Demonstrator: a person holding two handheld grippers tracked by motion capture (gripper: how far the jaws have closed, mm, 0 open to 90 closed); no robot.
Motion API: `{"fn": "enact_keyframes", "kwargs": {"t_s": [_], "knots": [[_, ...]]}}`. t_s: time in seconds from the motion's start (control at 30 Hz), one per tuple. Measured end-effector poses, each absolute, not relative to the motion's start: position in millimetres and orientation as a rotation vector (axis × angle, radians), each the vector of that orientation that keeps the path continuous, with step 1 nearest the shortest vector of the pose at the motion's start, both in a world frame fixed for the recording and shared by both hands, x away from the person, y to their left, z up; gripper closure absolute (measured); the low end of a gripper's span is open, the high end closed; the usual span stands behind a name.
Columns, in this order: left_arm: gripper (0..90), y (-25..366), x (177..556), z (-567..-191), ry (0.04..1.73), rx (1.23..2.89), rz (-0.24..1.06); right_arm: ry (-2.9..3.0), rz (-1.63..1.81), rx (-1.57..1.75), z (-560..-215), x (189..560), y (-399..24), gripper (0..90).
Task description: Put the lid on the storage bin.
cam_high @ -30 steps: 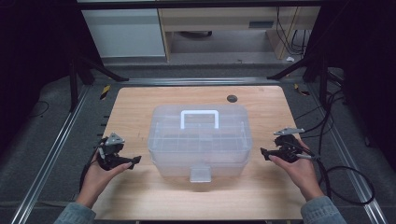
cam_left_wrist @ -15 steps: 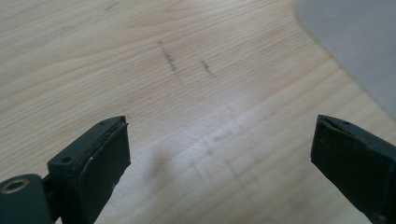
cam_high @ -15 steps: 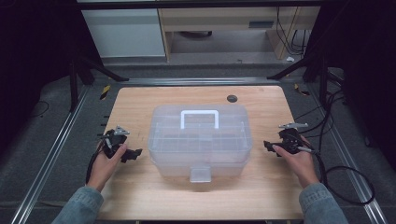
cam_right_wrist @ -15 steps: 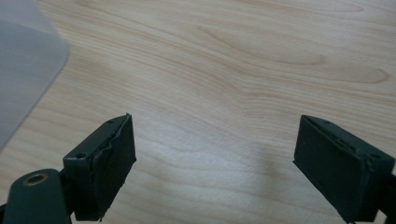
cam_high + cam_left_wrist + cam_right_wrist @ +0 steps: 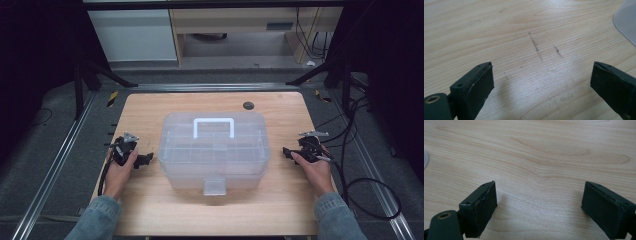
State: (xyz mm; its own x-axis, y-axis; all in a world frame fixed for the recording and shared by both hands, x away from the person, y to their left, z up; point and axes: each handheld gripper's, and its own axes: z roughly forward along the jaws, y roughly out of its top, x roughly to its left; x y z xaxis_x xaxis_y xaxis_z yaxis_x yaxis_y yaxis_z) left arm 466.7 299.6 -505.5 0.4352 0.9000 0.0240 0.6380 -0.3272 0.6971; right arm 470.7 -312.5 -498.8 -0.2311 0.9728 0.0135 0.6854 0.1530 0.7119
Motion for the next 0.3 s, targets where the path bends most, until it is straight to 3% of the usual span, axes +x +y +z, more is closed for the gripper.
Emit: {"fn": "enact_keyframes", "kwargs": {"t_s": [0.3], "knots": [[1.0,300,471,-518,1.308,2.017,0.555,1.936,0.824,1.556,-505,473,-304,5.4]]}}
